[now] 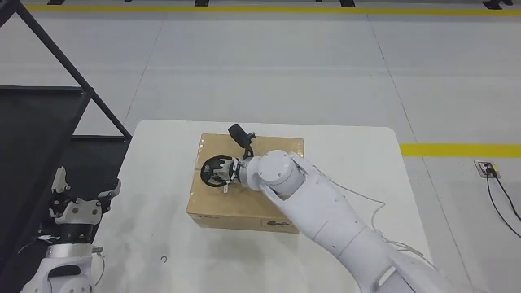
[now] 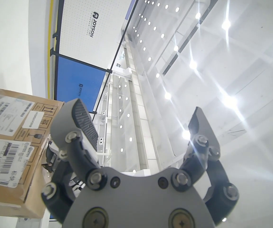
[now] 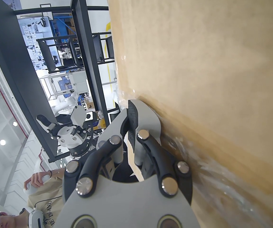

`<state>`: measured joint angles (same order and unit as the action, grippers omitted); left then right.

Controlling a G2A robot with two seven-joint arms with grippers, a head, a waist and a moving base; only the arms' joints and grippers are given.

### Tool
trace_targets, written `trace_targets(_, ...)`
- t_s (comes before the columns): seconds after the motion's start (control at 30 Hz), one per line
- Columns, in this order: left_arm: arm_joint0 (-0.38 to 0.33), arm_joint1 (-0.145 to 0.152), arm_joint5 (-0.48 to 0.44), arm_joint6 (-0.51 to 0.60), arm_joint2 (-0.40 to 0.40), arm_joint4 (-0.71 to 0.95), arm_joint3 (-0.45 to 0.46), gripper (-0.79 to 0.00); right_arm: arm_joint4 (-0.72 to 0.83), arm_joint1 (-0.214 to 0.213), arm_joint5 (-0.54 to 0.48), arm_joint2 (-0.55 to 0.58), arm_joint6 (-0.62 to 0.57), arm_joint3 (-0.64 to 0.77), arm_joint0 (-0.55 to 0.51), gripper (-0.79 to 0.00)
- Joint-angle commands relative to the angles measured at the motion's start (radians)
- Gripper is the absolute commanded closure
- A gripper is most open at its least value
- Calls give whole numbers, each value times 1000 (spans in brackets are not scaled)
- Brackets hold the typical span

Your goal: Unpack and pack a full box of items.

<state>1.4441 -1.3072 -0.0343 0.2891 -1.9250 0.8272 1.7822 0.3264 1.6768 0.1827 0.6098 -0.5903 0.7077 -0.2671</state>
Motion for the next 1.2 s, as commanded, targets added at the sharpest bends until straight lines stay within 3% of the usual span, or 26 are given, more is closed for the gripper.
trace_targets(0.0,0,0,0,0,0,0,0,-785,4,6,-19,7,0,-16,8,0)
trace_targets(0.17,0,0,0,0,0,0,0,-785,9,-1,-101,57,2,-7,12,0)
trace_targets(0.33,0,0,0,0,0,0,0,-785,-1,-51,-175,163,-34,86,-26,0)
trace_targets(0.47,0,0,0,0,0,0,0,-785,-62,-114,-199,288,-35,247,-114,0)
trace_targets(0.63,0,0,0,0,0,0,0,-785,-152,-199,-200,497,-85,534,-304,-3)
trace_targets(0.7,0,0,0,0,0,0,0,-785,-156,-224,-224,576,-140,639,-388,-179)
trace_targets(0.8,0,0,0,0,0,0,0,-785,-130,-252,-270,689,-210,742,-483,-231)
trace_targets(0.83,0,0,0,0,0,0,0,-785,-124,-259,-286,720,-221,762,-508,-329)
trace_targets(0.87,0,0,0,0,0,0,0,-785,-113,-265,-303,750,-225,779,-529,-533)
trace_targets(0.9,0,0,0,0,0,0,0,-785,-101,-270,-319,777,-230,790,-547,-785)
trace_targets(1.0,0,0,0,0,0,0,0,-785,-73,-280,-352,831,-245,795,-572,-785)
trace_targets(1.03,0,0,0,0,0,0,0,-784,-78,-278,-348,823,-243,797,-570,-474)
trace_targets(1.17,0,0,0,0,0,0,0,-784,-73,-280,-352,832,-245,795,-572,-659)
